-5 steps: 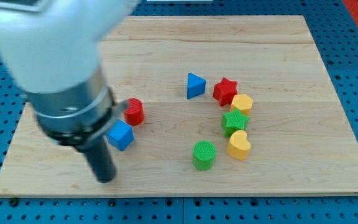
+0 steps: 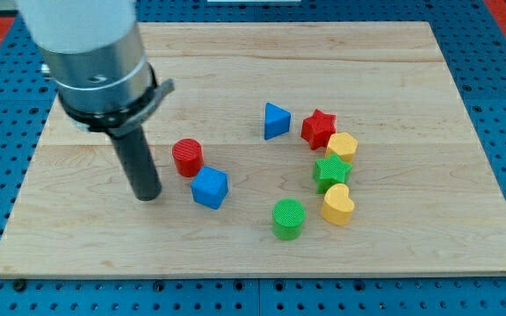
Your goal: Push the red circle and blue cube vertical to each other
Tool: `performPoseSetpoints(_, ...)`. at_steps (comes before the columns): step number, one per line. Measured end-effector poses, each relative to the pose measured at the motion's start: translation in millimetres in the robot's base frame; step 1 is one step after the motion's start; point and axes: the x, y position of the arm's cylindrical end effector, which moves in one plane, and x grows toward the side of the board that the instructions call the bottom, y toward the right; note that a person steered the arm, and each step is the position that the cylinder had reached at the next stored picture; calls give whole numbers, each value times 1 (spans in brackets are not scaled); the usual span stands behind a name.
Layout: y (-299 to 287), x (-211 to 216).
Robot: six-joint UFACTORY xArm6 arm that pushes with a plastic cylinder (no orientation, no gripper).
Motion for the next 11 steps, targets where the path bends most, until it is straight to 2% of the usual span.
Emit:
performPoseSetpoints(1,7,-2)
performPoseSetpoints(2,0,-22)
performPoseSetpoints(3,31,-49)
performPoseSetpoints(4,64,-57)
performPoseSetpoints(5,16,-37)
performPoseSetpoints(7,38,-21)
performPoseSetpoints(8,27,-2)
performPoseSetpoints(9,76,-7)
performPoseSetpoints(11,36,-19)
